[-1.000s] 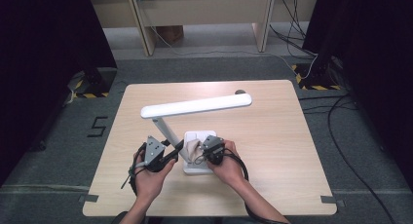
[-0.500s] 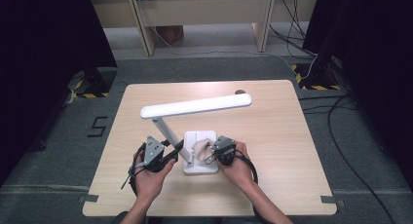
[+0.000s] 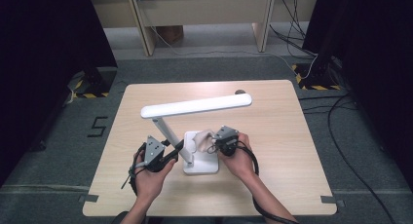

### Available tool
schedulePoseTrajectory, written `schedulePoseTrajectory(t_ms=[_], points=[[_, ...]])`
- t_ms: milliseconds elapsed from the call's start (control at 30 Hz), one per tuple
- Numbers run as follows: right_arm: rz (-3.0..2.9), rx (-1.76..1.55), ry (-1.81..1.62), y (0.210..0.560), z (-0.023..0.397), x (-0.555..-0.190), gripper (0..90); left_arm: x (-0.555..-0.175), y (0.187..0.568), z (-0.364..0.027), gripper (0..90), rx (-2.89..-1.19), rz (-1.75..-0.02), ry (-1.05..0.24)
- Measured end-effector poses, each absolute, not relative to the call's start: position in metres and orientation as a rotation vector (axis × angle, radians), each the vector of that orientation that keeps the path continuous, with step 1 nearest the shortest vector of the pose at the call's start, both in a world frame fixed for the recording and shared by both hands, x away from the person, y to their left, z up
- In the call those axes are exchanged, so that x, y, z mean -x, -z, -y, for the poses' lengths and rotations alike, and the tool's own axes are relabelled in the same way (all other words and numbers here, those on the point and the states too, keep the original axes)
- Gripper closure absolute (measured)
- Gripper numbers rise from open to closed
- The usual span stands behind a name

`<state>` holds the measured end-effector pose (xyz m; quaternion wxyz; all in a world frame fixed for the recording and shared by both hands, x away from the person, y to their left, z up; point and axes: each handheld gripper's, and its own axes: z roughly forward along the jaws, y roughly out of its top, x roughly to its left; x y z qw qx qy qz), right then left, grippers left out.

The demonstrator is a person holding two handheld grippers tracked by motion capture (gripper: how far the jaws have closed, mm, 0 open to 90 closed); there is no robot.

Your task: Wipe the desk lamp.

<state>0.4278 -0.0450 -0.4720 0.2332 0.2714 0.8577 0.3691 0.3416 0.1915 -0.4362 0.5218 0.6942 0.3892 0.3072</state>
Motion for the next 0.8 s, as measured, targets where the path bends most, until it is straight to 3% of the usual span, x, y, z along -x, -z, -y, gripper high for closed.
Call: schedulePoseTrajectory(t_ms=[300, 800], points=[[-2.468, -0.626, -1.073, 0.486, -0.009, -0.447, 81.5, -0.341, 0.437, -0.192, 59.7, -1.659, -0.931, -0.728], [-2.392, -0.739, -0.973, 0.496, 0.032, -0.449, 82.3, -0.341, 0.437, -0.192, 59.7, -1.658, -0.933, -0.733]])
